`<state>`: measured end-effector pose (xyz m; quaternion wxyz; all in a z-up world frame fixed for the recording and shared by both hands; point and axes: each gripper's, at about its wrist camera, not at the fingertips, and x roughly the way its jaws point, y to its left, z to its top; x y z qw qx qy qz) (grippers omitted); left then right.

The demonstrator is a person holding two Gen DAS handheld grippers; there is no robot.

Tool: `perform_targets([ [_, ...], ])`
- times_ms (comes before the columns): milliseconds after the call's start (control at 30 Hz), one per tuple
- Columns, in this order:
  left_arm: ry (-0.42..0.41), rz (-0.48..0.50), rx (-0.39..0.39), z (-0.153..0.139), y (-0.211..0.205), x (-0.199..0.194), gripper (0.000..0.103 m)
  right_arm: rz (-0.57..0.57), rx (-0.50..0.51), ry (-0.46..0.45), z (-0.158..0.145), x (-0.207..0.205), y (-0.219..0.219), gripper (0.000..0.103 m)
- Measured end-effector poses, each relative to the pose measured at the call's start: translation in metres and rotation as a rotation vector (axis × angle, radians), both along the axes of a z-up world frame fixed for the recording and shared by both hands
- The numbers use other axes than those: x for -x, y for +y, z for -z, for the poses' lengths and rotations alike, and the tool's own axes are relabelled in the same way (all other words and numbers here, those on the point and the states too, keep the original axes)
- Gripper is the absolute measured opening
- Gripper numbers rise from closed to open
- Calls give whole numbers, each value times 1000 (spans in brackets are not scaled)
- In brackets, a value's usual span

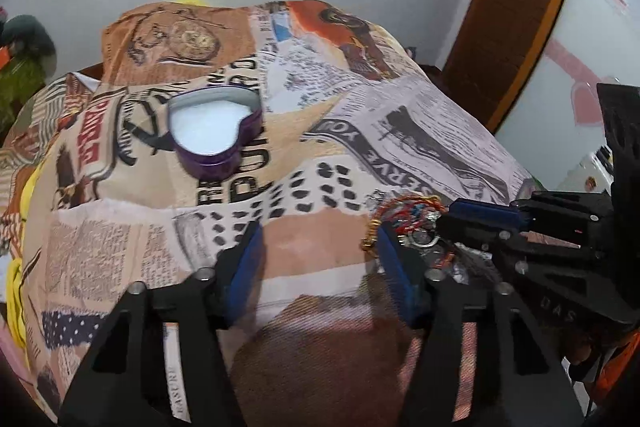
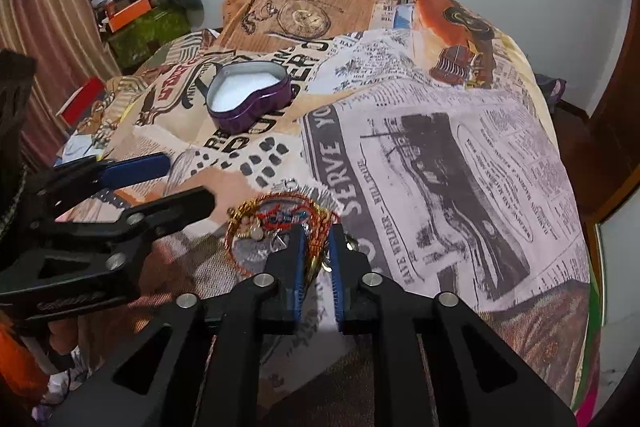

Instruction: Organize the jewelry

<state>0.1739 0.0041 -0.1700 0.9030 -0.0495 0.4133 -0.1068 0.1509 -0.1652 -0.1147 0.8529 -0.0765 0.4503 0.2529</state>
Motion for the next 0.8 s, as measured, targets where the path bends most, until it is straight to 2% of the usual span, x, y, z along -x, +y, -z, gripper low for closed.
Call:
perform_targets([
  [67,10,13,-1,1,-6,-5,48,11,2,-5,-3,1,-4,27],
  [133,25,31,9,4,-11,-8,39,24,3,-35,-8,3,-8,36],
  [233,43,41,8,8,-17,-12,30,38,4,-59,-13,5,-14,37],
  [367,44,42,1,15,-22,-16,24,59,4,-75,-15,6,-23,37],
  [433,50,48,5,18,-23,-19,10,67,4,-77,-14,7,-27,37],
  [633,53,42,34,15,-19,-20,9,85,2,-66,-11,9,-36,37],
  [800,-3,18,66,-4,-11,-12,9,79,9,-59,-9,10,-40,37],
])
